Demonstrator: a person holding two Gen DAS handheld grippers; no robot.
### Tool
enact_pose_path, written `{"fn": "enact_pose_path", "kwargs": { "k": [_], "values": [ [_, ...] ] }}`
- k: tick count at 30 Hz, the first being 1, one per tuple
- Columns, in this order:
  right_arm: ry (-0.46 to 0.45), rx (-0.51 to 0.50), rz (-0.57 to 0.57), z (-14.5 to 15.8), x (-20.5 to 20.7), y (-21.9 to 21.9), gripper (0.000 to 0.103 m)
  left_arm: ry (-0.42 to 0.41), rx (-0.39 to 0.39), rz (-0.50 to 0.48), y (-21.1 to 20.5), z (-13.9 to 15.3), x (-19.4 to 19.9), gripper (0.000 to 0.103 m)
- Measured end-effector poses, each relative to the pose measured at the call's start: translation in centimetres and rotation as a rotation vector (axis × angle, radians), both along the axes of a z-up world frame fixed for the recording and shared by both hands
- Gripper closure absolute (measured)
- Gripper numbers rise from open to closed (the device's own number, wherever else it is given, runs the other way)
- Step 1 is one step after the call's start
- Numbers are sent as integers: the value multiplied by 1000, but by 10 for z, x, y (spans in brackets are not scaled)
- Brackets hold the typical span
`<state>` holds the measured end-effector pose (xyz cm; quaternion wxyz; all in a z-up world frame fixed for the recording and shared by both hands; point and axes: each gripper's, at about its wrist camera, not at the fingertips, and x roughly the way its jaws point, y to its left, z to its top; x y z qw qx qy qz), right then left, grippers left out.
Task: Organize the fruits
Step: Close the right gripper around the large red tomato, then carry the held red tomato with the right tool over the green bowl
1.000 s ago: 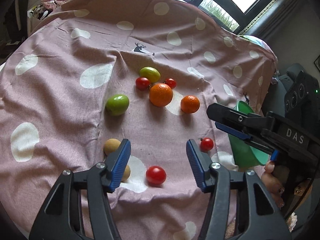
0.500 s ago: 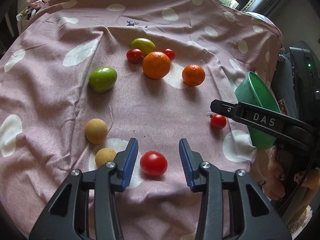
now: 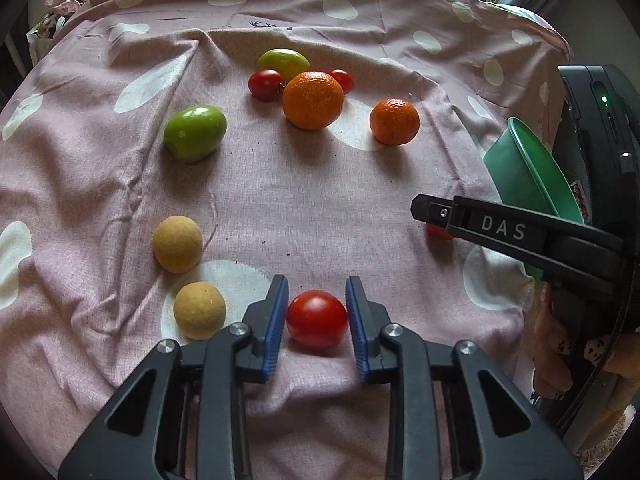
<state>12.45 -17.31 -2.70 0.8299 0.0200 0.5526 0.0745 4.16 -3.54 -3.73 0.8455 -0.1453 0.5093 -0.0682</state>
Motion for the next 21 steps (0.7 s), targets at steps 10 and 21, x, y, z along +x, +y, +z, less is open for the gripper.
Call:
{"fn": "enact_pose_path", "kwargs": {
  "k": [10,21],
  "values": [
    [-21,-31,3,-1,-4,2,65,-6,8,-9,-2,0,-3,75],
    [-36,-57,3,-5,0,20,73,-16,31,-8,-5,0,-5,74]
  ]
}}
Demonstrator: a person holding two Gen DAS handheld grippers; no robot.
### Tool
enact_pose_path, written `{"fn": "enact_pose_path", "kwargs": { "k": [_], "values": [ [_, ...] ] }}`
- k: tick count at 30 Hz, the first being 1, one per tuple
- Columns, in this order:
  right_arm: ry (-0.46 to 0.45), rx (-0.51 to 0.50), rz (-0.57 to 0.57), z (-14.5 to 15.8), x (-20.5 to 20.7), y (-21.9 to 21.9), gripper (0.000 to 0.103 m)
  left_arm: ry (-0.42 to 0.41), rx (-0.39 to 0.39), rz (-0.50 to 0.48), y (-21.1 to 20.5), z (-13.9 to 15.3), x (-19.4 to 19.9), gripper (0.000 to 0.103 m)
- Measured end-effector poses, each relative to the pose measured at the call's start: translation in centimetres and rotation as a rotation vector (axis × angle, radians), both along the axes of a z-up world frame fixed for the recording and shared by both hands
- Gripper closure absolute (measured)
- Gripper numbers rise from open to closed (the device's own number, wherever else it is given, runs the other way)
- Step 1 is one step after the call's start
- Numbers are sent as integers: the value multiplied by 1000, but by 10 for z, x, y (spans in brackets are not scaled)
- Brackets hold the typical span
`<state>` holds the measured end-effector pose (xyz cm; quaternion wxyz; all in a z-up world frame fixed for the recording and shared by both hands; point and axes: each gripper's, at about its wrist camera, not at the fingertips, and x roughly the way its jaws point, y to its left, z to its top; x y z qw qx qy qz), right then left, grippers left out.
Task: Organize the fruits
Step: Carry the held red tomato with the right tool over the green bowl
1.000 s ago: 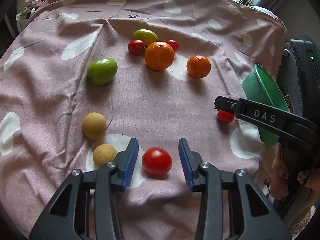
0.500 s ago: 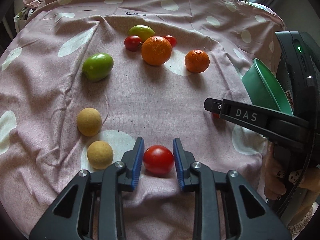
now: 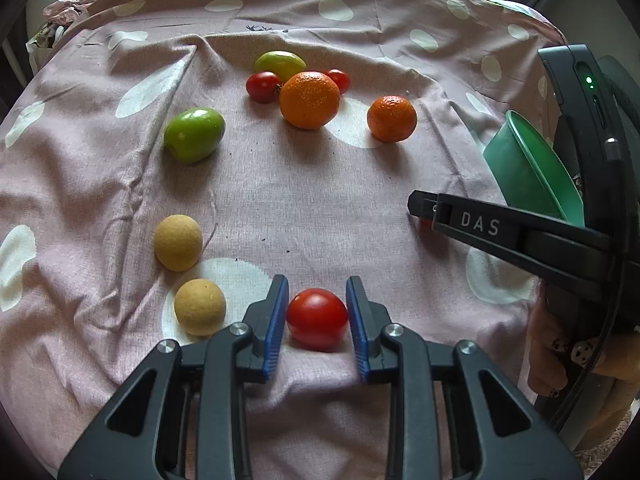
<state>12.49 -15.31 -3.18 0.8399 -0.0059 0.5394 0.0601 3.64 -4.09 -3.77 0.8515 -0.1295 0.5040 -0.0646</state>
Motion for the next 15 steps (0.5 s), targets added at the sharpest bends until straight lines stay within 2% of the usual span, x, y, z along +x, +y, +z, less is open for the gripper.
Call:
{"fn": "enact_pose_path", "kwargs": {
  "k": [6,15],
  "values": [
    [3,15,-2,0,2,1,74,-7,3,-1,-1,1,-3,75],
    [-22,73,-3,14,-1,-11,74,-76,-2,0,-3,19,-12,75]
  ]
}}
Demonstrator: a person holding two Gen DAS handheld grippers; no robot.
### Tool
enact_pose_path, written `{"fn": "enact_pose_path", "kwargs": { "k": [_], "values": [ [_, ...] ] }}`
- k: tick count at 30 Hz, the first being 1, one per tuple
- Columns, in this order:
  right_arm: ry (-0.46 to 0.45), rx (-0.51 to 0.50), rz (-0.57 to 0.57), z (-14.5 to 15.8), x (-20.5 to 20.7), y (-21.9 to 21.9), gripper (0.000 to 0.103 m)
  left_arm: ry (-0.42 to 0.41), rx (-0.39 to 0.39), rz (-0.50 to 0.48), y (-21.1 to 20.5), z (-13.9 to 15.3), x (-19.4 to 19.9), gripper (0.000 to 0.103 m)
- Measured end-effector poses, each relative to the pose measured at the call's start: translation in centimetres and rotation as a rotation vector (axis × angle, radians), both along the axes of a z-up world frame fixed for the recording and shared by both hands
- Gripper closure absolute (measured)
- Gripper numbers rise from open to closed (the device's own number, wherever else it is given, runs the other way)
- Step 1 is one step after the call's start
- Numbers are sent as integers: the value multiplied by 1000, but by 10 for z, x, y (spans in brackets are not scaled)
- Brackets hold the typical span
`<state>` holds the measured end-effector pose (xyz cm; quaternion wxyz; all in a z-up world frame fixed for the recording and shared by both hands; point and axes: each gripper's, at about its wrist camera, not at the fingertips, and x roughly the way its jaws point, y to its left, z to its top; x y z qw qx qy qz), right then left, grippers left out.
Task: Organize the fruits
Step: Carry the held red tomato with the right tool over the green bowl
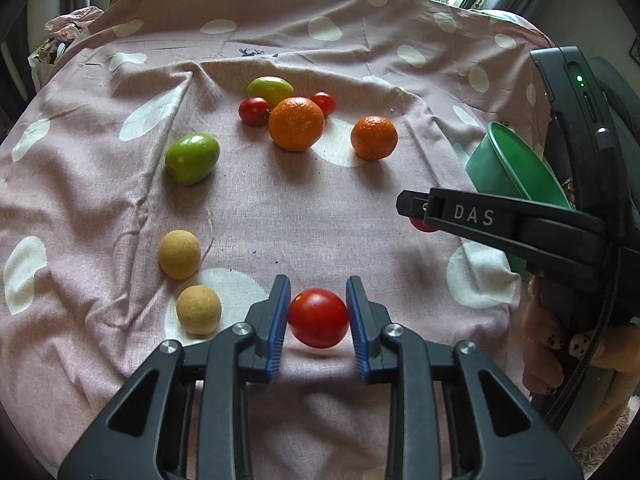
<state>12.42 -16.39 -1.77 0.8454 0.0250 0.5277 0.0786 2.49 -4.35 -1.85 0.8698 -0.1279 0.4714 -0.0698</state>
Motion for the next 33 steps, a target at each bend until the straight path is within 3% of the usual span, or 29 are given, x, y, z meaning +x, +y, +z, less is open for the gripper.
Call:
{"fn": "enact_pose_path", "kwargs": {
  "k": [11,33],
  "values": [
    [-121,93,-17,44,-20,-20,74,-148,-10,14,-6,41,-7,75],
    [-275,186,-144,91,-39,-81,73,-270,-31,-69,-67,85,16,75]
  ]
}}
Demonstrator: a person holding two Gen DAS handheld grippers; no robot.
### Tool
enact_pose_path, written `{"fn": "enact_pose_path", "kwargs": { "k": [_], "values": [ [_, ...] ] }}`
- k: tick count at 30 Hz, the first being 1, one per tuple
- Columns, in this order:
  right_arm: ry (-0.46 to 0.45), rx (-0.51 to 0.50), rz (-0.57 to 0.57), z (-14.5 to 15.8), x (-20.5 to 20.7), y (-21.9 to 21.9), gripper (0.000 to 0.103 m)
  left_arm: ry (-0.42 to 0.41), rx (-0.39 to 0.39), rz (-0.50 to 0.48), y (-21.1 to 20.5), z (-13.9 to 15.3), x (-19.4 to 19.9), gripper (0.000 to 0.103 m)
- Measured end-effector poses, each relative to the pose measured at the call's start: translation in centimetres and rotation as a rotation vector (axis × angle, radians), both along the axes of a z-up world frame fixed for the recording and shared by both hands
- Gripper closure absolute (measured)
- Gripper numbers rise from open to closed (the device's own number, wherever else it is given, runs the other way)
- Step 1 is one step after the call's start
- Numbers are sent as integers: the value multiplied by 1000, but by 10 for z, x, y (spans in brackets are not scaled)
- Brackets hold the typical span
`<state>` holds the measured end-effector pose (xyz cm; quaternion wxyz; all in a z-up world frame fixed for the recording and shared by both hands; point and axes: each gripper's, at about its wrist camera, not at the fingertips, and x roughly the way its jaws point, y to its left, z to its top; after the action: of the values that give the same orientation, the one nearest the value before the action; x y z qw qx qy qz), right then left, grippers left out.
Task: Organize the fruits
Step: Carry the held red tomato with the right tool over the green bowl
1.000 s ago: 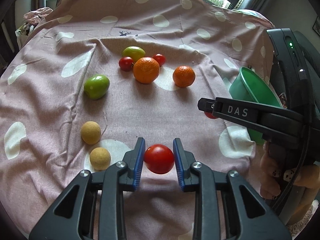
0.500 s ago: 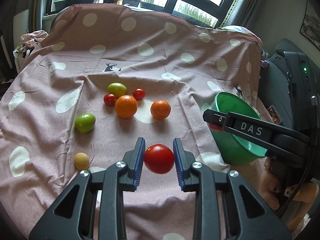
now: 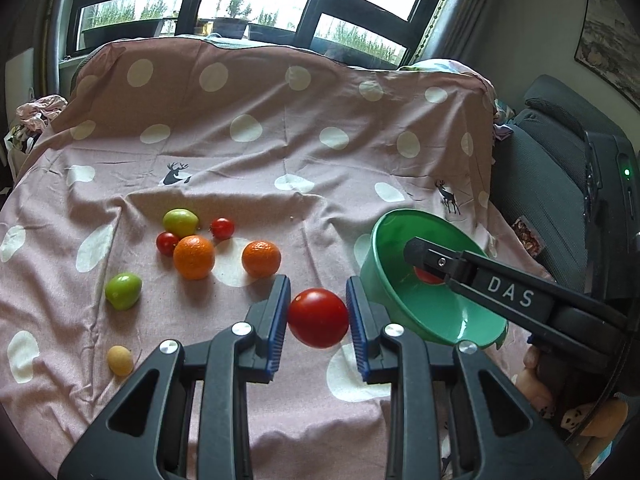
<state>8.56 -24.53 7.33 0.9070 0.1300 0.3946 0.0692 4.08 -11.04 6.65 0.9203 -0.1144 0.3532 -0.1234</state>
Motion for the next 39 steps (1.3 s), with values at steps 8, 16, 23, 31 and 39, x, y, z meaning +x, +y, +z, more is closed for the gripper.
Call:
{"fn": "enact_pose_path", "kwargs": {
  "k": [8,16,23,31,39],
  "values": [
    [-22,42,-74,7,-4,-36,73,-16,3,-59,-31,7,12,74],
    [-19,77,-156,5,-5,-72,73,-17,-2,-132,-64,9,26,74],
    [-1,84,-204,-1,-3,-95,73,-5,-19,-187,-86,4,39,74],
    [37,70,-265,-11,2,-113,73,29,-21,-237,-108,-10,49,74],
    [65,72,-271,-18,6,-120,73,61,0,-271,-125,-23,53,74]
  ]
}}
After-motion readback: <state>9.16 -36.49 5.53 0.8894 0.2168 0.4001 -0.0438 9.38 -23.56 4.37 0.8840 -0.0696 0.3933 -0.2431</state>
